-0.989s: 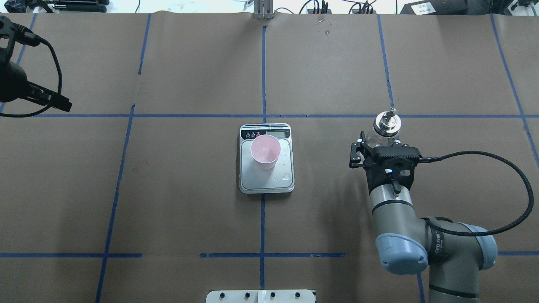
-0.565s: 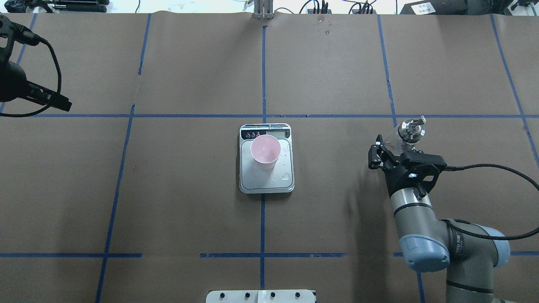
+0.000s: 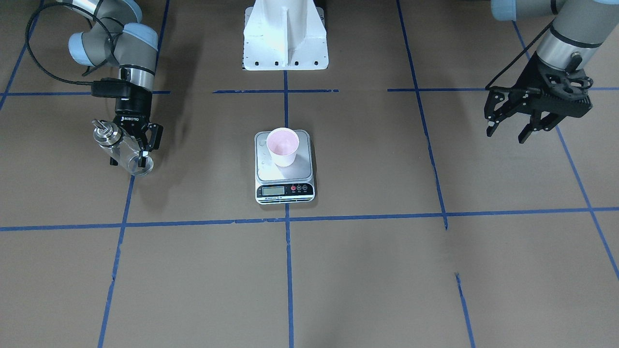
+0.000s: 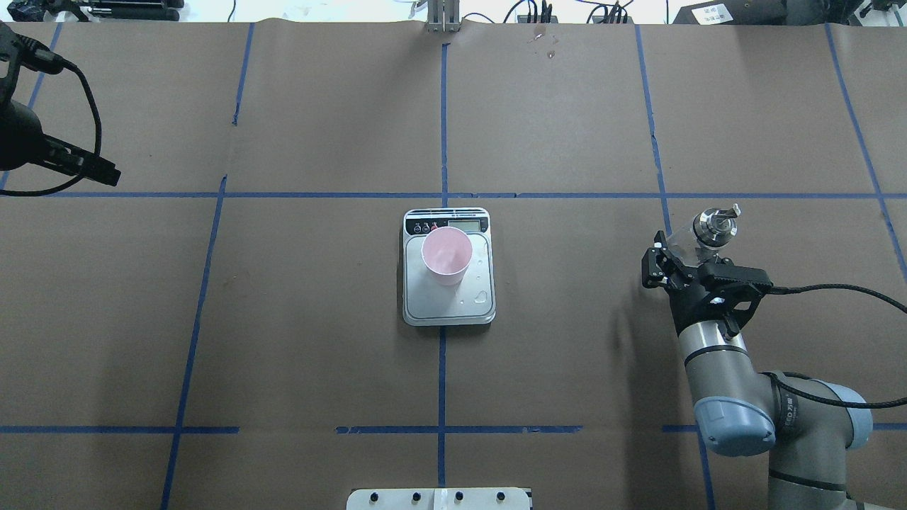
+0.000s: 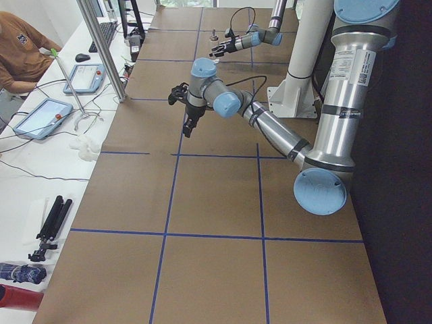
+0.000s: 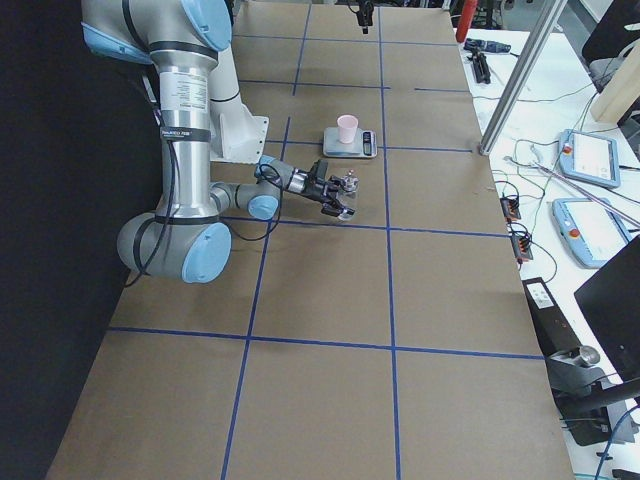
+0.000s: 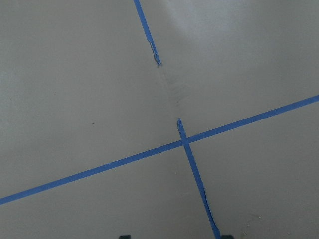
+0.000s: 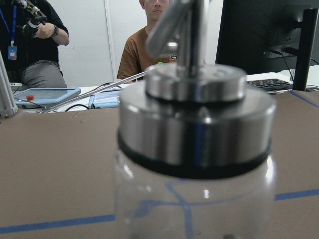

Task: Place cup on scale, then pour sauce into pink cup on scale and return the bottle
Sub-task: 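Lower the glass bottle onto the table with the right gripper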

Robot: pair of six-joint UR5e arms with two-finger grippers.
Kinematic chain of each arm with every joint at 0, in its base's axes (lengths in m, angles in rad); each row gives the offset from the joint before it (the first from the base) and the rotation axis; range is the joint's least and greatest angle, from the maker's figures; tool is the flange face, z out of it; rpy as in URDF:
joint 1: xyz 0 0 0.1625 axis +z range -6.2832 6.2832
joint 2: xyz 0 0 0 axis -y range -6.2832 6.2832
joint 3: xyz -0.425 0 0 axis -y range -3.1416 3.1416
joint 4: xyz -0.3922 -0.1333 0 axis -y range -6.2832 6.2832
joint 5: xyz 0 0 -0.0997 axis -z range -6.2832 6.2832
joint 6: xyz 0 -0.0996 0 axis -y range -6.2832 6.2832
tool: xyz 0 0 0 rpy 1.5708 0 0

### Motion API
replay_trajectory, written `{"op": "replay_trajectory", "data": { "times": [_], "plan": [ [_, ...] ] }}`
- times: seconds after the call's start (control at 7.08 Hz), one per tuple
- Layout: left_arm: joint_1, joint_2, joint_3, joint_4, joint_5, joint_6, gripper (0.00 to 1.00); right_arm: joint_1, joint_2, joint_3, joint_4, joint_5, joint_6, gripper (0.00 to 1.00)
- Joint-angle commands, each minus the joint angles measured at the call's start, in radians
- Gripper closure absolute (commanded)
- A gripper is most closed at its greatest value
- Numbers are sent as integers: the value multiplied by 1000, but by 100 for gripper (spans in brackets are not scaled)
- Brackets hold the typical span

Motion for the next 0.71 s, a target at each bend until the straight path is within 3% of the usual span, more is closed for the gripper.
{"op": "replay_trajectory", "data": {
  "times": [0.0, 0.57],
  "plan": [
    [0, 0, -2, 0, 0, 0, 31, -2, 1, -27, 2, 1, 0, 100],
    [0, 0, -3, 0, 0, -2, 31, -5, 4, -44, 2, 6, -1, 100]
  ]
}}
